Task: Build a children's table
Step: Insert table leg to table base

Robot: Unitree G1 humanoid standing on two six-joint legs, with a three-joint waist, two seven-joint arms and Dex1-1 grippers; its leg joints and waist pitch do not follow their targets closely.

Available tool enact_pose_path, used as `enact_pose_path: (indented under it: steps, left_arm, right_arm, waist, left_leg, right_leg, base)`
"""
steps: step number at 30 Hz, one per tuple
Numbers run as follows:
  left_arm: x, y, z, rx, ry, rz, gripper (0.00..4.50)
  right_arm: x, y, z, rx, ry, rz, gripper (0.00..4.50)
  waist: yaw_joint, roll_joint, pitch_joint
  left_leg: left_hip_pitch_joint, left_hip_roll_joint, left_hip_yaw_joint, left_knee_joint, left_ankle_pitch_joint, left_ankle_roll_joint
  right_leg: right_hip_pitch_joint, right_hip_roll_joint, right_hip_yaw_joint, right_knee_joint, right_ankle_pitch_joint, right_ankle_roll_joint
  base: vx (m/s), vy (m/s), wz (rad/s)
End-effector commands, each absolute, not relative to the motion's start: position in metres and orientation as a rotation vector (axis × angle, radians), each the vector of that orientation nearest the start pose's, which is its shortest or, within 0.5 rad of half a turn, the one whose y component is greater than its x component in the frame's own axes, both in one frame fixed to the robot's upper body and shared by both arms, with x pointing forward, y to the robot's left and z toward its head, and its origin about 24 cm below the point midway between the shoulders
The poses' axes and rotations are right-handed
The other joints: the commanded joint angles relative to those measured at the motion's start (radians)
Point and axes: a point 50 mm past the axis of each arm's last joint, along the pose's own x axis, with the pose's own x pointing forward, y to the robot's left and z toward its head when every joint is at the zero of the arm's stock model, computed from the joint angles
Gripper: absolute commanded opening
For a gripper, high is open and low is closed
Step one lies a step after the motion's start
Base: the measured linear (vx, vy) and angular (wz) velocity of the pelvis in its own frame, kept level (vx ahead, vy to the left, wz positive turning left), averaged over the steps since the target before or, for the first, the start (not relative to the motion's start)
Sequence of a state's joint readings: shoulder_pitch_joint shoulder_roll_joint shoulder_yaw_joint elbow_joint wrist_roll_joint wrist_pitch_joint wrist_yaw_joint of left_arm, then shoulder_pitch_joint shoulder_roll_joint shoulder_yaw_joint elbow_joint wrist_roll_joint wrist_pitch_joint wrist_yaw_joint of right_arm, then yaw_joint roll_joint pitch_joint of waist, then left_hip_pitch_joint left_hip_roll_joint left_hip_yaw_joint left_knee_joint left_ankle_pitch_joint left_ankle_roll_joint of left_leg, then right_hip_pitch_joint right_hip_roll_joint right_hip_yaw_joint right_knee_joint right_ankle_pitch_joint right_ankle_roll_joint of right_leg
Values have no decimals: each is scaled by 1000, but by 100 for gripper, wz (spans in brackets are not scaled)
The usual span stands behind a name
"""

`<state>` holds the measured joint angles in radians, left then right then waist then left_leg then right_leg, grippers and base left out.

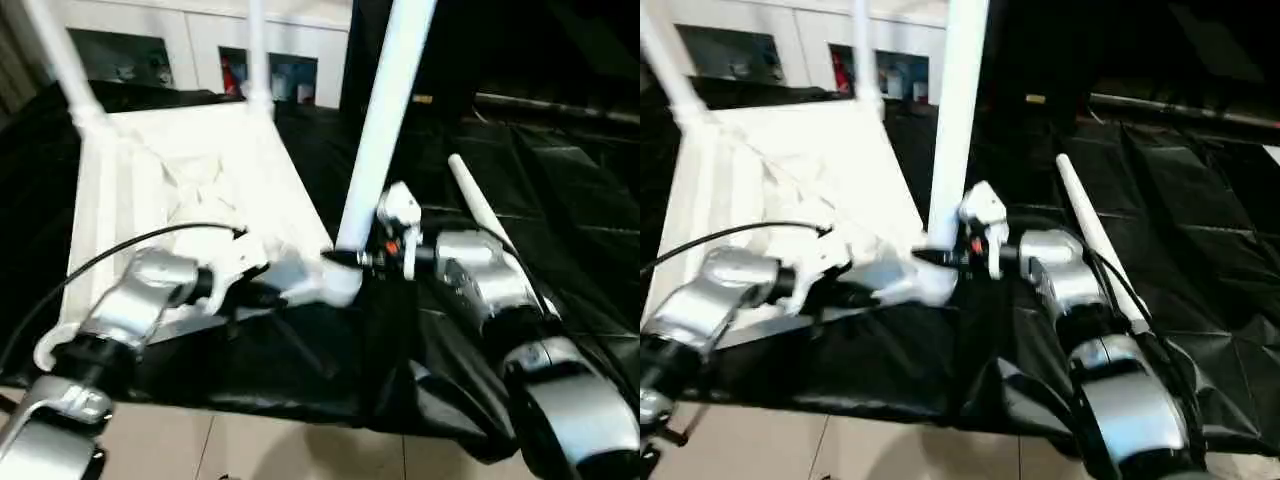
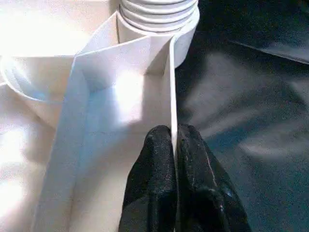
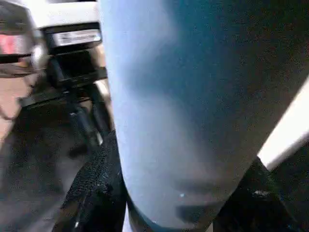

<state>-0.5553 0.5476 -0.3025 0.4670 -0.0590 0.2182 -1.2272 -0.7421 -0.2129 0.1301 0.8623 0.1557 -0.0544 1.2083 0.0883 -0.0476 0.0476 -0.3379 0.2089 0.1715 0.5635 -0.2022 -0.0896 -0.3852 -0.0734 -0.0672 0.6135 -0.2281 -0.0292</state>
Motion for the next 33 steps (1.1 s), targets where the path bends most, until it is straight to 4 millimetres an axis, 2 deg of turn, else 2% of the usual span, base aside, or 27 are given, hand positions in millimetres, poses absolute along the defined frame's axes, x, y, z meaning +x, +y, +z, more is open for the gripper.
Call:
enact_pose_path:
  steps: [1, 5, 7, 9, 10, 13, 14, 15, 16, 18, 19, 20, 21, 23, 24, 28, 29, 30, 33]
  left_arm:
    - [310, 162, 96, 394, 369, -1408, 0]
    - [309, 163, 95, 409, 384, -1428, 0]
    - [309, 163, 95, 410, 388, -1433, 0]
    - [310, 163, 91, 418, 407, -1428, 0]
    - [310, 163, 90, 424, 407, -1419, 0]
    - [311, 162, 88, 426, 407, -1409, 0]
    - [322, 158, 80, 464, 411, -1271, 0]
    - [329, 154, 75, 456, 429, -1187, 0]
    - [330, 153, 73, 454, 434, -1166, 0]
    - [335, 140, 66, 411, 466, -1106, 0]
    - [335, 139, 66, 408, 469, -1102, 0]
    - [338, 124, 60, 371, 490, -1049, 0]
    - [339, 117, 59, 356, 495, -1028, 0]
    - [341, 104, 55, 339, 513, -985, 0]
    - [343, 90, 53, 340, 511, -955, 0]
    - [344, 78, 51, 344, 514, -924, 0]
    - [343, 63, 53, 343, 507, -907, 0]
    - [343, 58, 53, 348, 504, -906, 0]
    - [343, 56, 54, 363, 498, -893, 0]
  right_arm:
    - [314, -127, 12, -76, 523, 1292, 187]
    - [315, -127, 12, -74, 521, 1265, 187]
    - [316, -127, 12, -75, 518, 1245, 187]
    - [321, -126, 10, -93, 503, 1154, 187]
    - [323, -127, 9, -99, 504, 1121, 187]
    - [325, -128, 8, -110, 507, 1077, 187]
    - [331, -133, 2, -117, 520, 883, 187]
    - [334, -137, -2, -101, 528, 766, 187]
    - [335, -137, -3, -96, 531, 737, 187]
    - [337, -138, -10, -21, 565, 545, 187]
    - [337, -138, -11, -15, 569, 530, 187]
    - [337, -134, -17, 39, 606, 389, 187]
    - [336, -132, -19, 53, 616, 350, 187]
    - [336, -126, -22, 87, 632, 286, 187]
    - [336, -117, -23, 116, 642, 242, 187]
    - [336, -110, -24, 153, 655, 188, 187]
    - [335, -102, -25, 150, 675, 157, 187]
    - [334, -100, -25, 139, 682, 153, 187]
    - [334, -98, -26, 125, 695, 143, 187]
  waist:
    - [-1, 20, -41]
    - [-2, 19, -41]
    - [-2, 19, -43]
    - [-3, 18, -44]
    - [-4, 22, -42]
    - [-7, 21, -37]
    - [-12, 18, -36]
    - [-12, 20, -34]
    - [-14, 19, -34]
    - [-17, 14, -37]
    - [-16, 17, -33]
    - [-16, 15, -34]
    - [-16, 15, -34]
    - [-15, 16, -37]
    - [-14, 15, -38]
    - [-11, 14, -41]
    - [-9, 12, -43]
    - [-8, 15, -42]
    - [-6, 14, -43]
  left_leg:
    - [5, 34, 4, -65, -122, 41]
    - [6, 32, 3, -68, -141, 20]
    - [5, 31, 3, -67, -123, 19]
    - [4, 28, 3, -66, -100, 22]
    - [5, 28, 4, -66, -112, 18]
    - [3, 29, 1, -74, -170, 2]
    - [6, 31, -1, -77, -205, -9]
    - [15, 30, -1, -79, -232, -30]
    - [16, 29, -1, -79, -234, -42]
    - [4, 29, -5, -82, -237, -52]
    - [8, 29, -5, -84, -250, -54]
    - [17, 26, -3, -80, -284, -51]
    - [11, 25, -6, -82, -275, -53]
    - [12, 25, -5, -81, -263, -53]
    - [10, 25, -4, -80, -254, -48]
    - [9, 23, -5, -82, -287, -42]
    - [11, 24, -6, -82, -292, -42]
    - [12, 25, -7, -84, -298, -46]
    - [10, 23, -7, -85, -309, -45]
  right_leg:
    - [43, -68, 49, -53, 10, -264]
    - [43, -69, 51, -56, -26, -253]
    - [44, -68, 52, -54, -2, -251]
    - [45, -66, 52, -51, 32, -254]
    - [43, -66, 52, -54, 18, -251]
    - [42, -67, 52, -63, -76, -236]
    - [39, -70, 54, -71, -145, -223]
    - [32, -71, 57, -78, -208, -208]
    - [31, -71, 59, -79, -227, -202]
    - [38, -72, 57, -80, -257, -179]
    - [33, -72, 57, -84, -278, -171]
    - [23, -72, 60, -92, -322, -161]
    - [29, -74, 59, -92, -336, -155]
    - [26, -72, 59, -94, -326, -146]
    - [27, -71, 59, -93, -306, -145]
    - [25, -68, 56, -96, -311, -122]
    - [23, -67, 55, -96, -312, -116]
    - [21, -67, 55, -96, -307, -115]
    - [22, -64, 54, -97, -279, -110]
  base:
    - [0, 0, 0]
    - [0, 0, 0]
    - [0, 0, 0]
    - [0, 0, 0]
    - [0, 0, 0]
    - [0, 0, 0]
    - [0, 0, 0]
    - [0, 0, 0]
    - [0, 0, 0]
    - [0, 0, 0]
    - [0, 0, 0]
    - [0, 0, 0]
    - [0, 0, 0]
    - [0, 0, 0]
    - [0, 0, 0]
    - [0, 0, 0]
    - [0, 0, 0]
    - [0, 0, 0]
    - [0, 0, 0]
